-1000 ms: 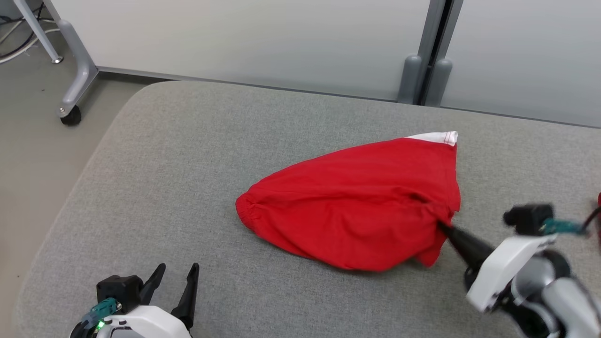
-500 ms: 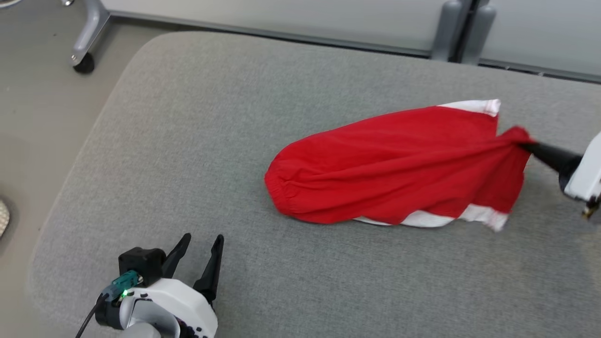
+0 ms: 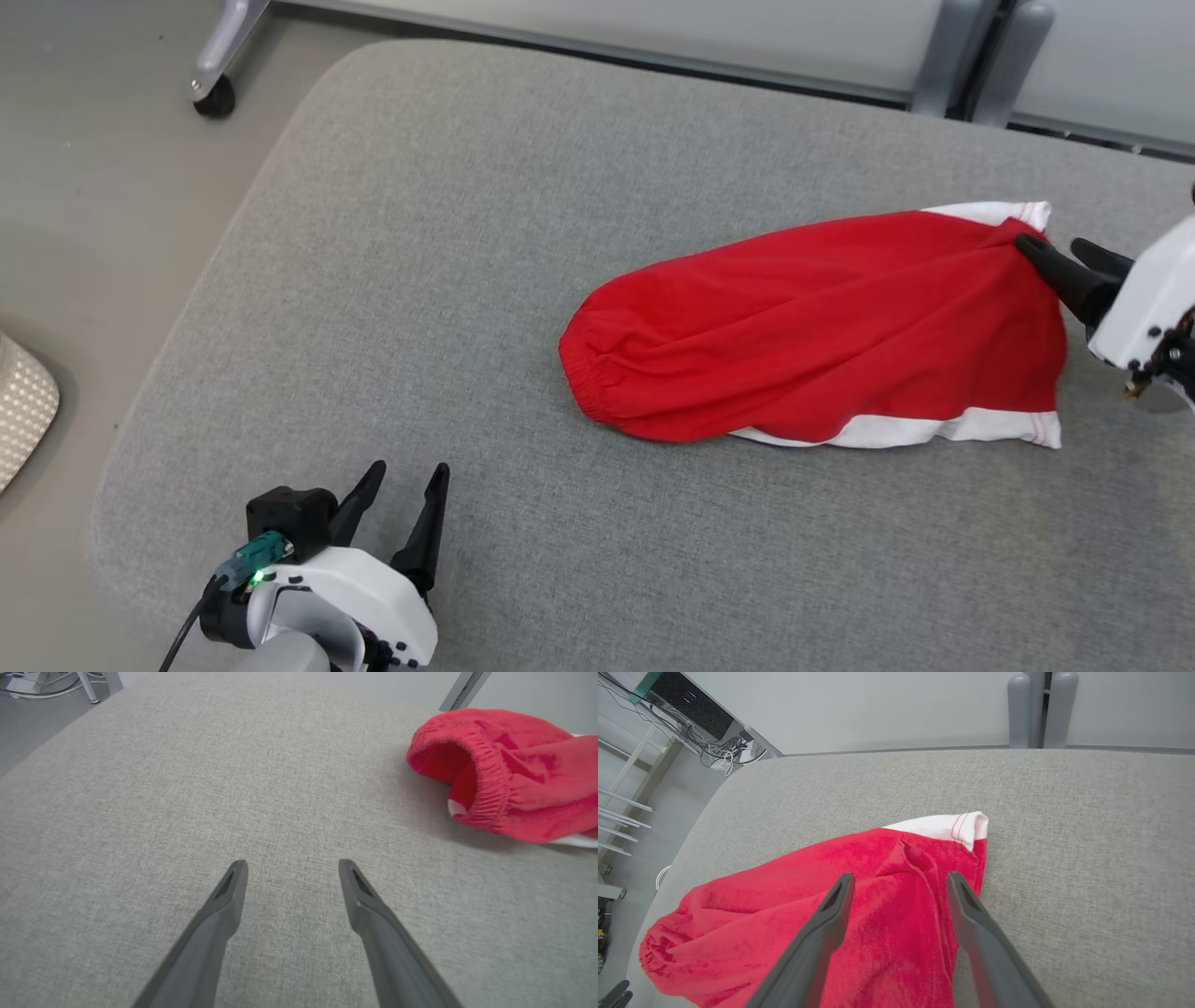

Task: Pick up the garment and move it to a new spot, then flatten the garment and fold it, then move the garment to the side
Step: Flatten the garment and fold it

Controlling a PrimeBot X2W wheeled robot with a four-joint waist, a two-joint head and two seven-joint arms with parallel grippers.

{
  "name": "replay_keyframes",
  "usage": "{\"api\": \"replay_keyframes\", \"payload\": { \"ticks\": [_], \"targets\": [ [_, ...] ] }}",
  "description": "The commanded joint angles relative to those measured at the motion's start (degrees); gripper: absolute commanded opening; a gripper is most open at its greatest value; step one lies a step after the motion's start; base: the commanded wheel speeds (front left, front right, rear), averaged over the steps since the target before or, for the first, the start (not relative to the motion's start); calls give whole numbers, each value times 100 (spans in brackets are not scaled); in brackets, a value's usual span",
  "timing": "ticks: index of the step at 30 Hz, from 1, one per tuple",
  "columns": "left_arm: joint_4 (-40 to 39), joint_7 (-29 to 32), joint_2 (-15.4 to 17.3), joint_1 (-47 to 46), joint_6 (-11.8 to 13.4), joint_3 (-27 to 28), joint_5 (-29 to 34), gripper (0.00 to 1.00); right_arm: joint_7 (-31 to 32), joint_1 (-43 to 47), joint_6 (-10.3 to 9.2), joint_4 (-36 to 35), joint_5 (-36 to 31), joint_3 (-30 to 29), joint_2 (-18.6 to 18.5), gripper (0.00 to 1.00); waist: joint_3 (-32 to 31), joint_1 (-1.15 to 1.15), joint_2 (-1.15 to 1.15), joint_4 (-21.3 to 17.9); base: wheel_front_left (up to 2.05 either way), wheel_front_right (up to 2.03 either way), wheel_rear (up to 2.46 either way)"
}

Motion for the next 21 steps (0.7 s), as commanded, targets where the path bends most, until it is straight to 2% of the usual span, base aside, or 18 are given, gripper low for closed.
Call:
{"api": "replay_keyframes", "payload": {
  "ticks": [1, 6, 11, 16, 21],
  "targets": [
    [29, -30, 59, -9, -21, 27, 26, 100, -252, 218, 2, -94, -42, 19, -85, 100, -176, 0, 0, -102, 0, 0, 0],
    [0, -45, 154, 106, 24, 59, 25, 100, -1248, 1011, 2, -480, -72, -49, -308, 100, -487, 0, 0, -315, 0, 0, 0],
    [-94, -5, 275, 256, 99, 62, -8, 100, -1944, 1840, 2, -776, -130, -84, -265, 100, -682, 0, 0, -492, 0, 0, 0],
    [-191, 43, 326, 312, 115, 31, -33, 100, -2123, 2336, 2, -928, -129, 65, -48, 100, -771, 0, 0, -573, 0, 0, 0],
    [-293, 127, 370, 279, 133, -6, -8, 100, -2183, 2369, 2, -666, -422, 230, 212, 100, -759, 0, 0, -557, 0, 0, 0]
  ]
}}
